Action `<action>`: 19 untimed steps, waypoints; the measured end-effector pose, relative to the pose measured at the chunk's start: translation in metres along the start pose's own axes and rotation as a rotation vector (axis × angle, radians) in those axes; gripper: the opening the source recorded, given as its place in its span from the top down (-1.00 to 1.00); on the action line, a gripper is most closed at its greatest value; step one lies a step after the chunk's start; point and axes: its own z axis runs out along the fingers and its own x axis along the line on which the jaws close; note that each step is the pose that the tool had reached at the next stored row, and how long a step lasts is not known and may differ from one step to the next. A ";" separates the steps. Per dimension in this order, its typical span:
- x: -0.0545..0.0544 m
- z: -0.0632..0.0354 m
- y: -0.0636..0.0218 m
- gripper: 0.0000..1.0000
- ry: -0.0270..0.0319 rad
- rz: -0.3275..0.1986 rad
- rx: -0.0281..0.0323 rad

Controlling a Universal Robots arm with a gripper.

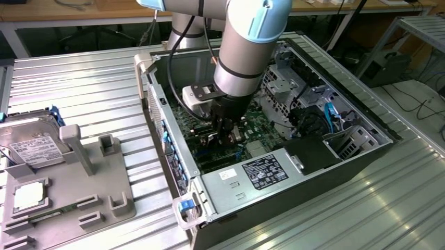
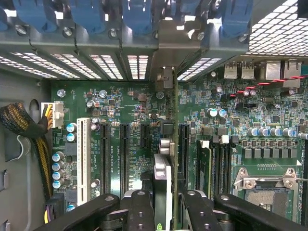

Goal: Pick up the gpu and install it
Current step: 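Insert the gpu into the slot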

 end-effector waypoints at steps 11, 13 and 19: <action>0.000 0.0061 0.0000 0.44 0.0004 0.000 -0.0002; 0.000 0.0063 -0.0002 0.44 0.0000 0.000 0.0001; 0.000 0.0053 -0.0001 0.43 -0.0017 0.000 0.0017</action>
